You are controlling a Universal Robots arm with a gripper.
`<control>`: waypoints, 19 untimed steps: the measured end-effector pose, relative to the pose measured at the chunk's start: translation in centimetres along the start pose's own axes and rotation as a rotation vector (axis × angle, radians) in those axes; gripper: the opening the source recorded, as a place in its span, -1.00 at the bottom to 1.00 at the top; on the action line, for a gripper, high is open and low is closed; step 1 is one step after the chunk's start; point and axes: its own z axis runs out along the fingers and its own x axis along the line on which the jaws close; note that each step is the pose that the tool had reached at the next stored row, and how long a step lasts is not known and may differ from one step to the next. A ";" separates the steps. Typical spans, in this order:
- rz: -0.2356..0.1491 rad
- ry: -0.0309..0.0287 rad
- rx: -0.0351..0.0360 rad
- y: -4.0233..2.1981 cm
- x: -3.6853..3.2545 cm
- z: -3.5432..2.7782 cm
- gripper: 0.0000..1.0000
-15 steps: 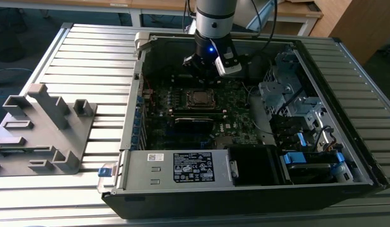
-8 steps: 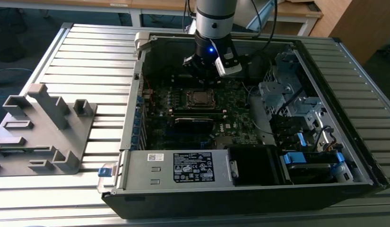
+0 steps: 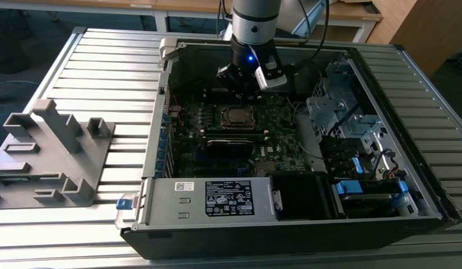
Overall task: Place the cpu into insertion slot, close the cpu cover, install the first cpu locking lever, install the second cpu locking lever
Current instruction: 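Install the second cpu locking lever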
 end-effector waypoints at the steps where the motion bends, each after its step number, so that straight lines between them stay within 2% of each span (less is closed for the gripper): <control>1: 0.000 -0.0001 -0.0001 0.00 0.00 0.00 -0.80; 19: 0.000 -0.0001 -0.0001 0.00 -0.01 -0.21 -0.80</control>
